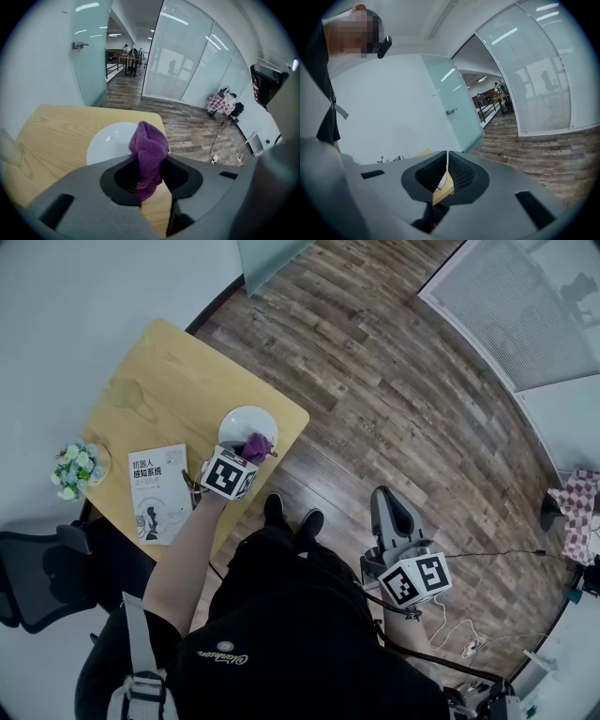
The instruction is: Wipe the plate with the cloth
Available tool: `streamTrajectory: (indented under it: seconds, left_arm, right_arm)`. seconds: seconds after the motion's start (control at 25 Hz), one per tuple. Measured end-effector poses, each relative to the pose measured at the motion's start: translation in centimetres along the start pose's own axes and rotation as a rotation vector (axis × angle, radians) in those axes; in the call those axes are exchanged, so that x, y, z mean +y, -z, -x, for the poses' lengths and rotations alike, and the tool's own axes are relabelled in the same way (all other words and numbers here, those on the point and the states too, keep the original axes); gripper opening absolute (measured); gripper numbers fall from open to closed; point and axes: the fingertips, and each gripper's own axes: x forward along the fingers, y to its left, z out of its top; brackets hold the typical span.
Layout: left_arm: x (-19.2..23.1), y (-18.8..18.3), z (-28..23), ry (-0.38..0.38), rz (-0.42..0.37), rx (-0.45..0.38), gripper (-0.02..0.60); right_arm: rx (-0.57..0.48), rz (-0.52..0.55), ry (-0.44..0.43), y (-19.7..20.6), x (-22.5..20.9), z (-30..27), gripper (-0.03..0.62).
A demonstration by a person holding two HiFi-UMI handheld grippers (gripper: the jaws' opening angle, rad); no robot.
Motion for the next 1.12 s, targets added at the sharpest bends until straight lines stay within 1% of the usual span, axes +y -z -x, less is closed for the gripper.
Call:
streamTrajectory:
  seconds: [0.28, 0.44, 0.56, 0.84, 1.12]
  left_arm:
    - [3.3, -5.9, -1.2, -0.048, -0.003, -0.065, 0.124]
    - [4.6, -7.8, -2.0, -0.066, 0.008, -0.069, 0.124]
    - [5.0, -7.7, -2.7, -0.071, 0.012, -0.051, 0.126]
    - [4.0, -6.8, -2.6, -0.062, -0.006, -0.048, 0.124]
    - [0.2, -4.3, -2.2, -0.012, -0.059, -0.032, 0.124]
  right_arm:
    - [-0.003, 0.0, 0.006, 0.2, -0.2, 0.2, 0.014]
    - [-0.005, -0.005, 0.023, 0.2, -0.6, 0.7, 0.015]
    - [-0.005, -0.009, 0.034, 0.4, -0.9, 1.0, 0.015]
    - [-0.009, -0.013, 0.035, 0.5, -1.0, 1.1, 0.015]
    - [-0.007, -0.009, 0.02, 0.2, -0.7, 0.8, 0.015]
